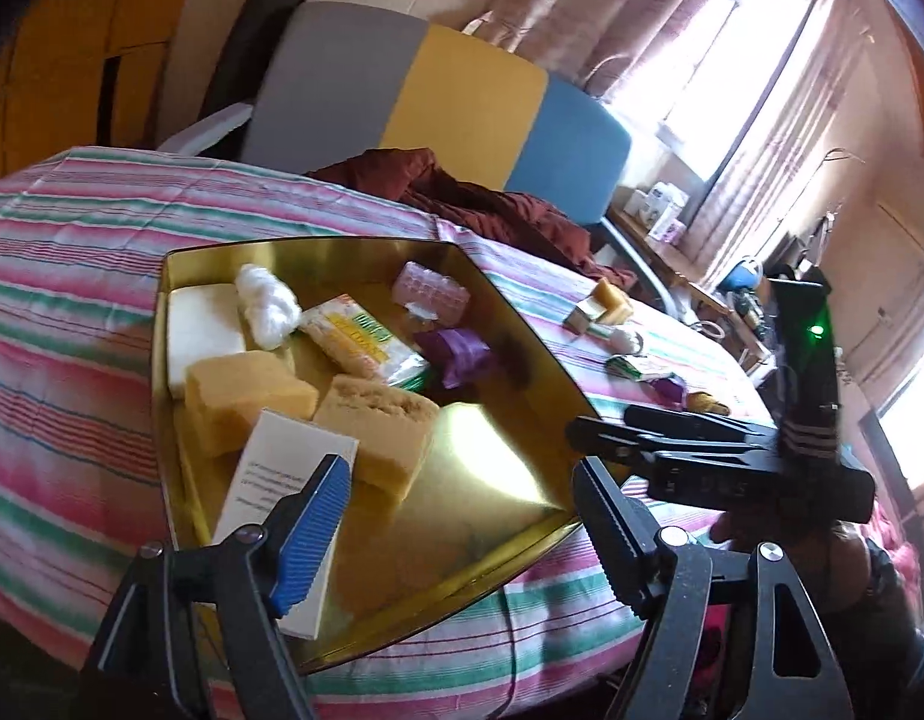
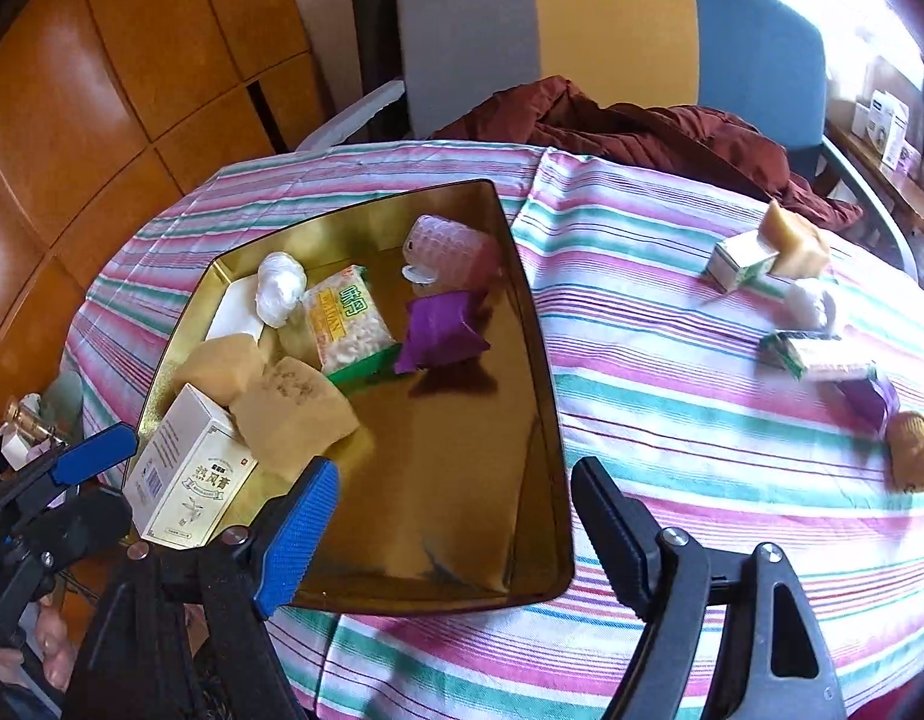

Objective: Organize objects
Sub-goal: 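Carry the sponge and WEIDAN packet into the gold tray and release both, then move both tools back from the gold tray to the pile of items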

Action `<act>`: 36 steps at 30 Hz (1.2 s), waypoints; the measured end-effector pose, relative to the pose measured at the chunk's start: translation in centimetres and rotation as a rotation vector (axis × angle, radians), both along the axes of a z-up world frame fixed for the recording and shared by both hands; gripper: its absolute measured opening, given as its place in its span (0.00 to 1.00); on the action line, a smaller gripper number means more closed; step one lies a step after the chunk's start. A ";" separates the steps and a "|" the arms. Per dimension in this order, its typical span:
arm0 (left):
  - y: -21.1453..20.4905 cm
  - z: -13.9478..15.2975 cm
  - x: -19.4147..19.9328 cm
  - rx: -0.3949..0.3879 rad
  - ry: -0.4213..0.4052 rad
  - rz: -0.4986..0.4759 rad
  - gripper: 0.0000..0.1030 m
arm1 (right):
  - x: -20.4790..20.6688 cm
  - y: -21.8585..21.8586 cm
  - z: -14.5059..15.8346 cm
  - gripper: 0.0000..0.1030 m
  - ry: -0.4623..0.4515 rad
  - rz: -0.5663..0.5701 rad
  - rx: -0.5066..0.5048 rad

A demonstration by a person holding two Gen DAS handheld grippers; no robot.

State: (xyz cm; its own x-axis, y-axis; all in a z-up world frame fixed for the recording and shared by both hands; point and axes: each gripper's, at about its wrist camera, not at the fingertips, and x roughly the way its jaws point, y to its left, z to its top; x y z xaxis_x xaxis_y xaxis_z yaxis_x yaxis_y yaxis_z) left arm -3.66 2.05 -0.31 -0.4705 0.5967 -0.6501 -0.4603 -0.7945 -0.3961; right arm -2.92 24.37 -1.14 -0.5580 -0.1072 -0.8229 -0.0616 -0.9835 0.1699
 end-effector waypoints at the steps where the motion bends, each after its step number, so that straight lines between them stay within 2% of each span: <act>1: 0.0 0.0 0.1 -0.025 0.007 0.023 0.77 | 0.1 0.0 0.0 0.79 0.003 -0.004 0.001; 4: -0.2 0.6 0.3 -0.096 0.051 0.114 0.80 | 0.6 -0.1 0.2 0.80 0.016 -0.004 0.009; 8: -1.0 0.8 0.1 -0.150 0.067 0.201 0.86 | 1.0 -0.6 0.4 0.82 0.032 0.003 0.024; 15: -1.4 1.0 0.6 -0.236 0.116 0.266 0.89 | 1.4 -1.6 0.6 0.82 0.049 0.020 0.054; 29: -0.3 1.2 1.4 -0.285 0.154 0.253 0.90 | 2.1 -1.9 1.3 0.82 0.088 0.026 0.104; 36: 0.5 0.9 1.5 -0.302 0.145 0.228 0.91 | 2.1 -1.3 1.0 0.83 0.079 0.022 0.104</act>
